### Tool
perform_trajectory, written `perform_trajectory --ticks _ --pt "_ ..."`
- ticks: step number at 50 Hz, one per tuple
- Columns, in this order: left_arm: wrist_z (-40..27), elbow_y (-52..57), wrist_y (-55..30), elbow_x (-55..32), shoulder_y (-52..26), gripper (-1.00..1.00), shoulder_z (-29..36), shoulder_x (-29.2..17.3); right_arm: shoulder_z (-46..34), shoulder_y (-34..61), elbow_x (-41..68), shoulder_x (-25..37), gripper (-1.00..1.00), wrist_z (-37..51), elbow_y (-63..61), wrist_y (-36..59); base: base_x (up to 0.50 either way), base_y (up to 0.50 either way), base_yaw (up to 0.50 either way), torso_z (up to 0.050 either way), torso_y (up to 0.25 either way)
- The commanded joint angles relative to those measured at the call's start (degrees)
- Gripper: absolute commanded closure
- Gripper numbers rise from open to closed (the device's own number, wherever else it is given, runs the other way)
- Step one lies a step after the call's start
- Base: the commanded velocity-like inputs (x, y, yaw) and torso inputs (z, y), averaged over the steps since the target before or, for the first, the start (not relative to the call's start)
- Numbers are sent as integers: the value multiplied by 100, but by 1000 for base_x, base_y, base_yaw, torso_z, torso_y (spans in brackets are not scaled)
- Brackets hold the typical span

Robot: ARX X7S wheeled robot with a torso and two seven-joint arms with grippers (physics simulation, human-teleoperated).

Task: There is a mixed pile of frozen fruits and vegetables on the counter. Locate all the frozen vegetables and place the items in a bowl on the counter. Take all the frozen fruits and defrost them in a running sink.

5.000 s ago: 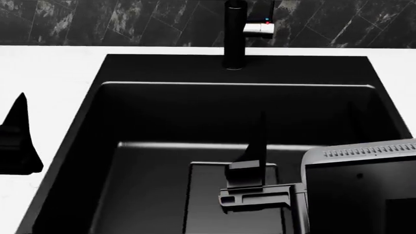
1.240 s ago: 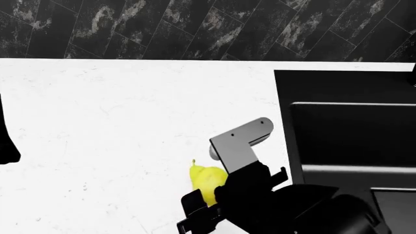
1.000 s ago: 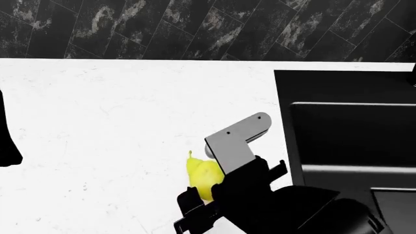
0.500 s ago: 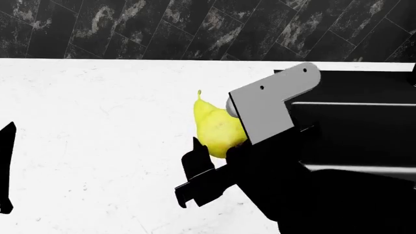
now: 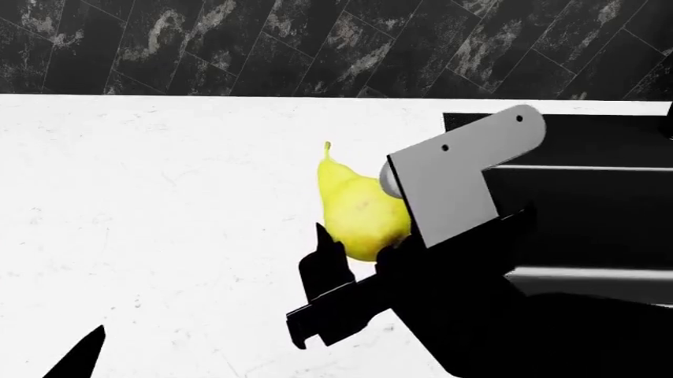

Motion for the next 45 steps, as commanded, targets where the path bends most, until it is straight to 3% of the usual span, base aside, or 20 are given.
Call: perform_trajectory --ticks 1,4,10,13,21,34,45 --pt "125 387 -99 282 378 -100 207 363 -61 -208 -234 5 100 -163 -100 -16 0 0 0 0 0" --pt "22 489 -167 190 385 -100 270 436 -93 -240 -271 1 100 -203 -88 -29 0 0 0 0 0" --pt "-155 504 -1184 -194 597 -100 -392 1150 -131 -318 -359 28 100 -267 -70 -74 0 0 0 0 0" --pt "-306 470 -1312 -238 526 -100 -246 1290 -117 -331 -333 48 100 -263 -63 -81 0 0 0 0 0" --pt "-585 441 -1376 -404 418 -100 56 1392 -153 -427 -406 74 100 -327 -56 -137 0 0 0 0 0" --pt "-444 406 -1617 -375 569 -100 5 1483 -267 -542 -595 43 100 -466 35 -231 0 0 0 0 0" --pt "-9 328 -2106 392 619 -100 216 1979 -301 -619 -642 66 100 -517 38 -285 0 0 0 0 0"
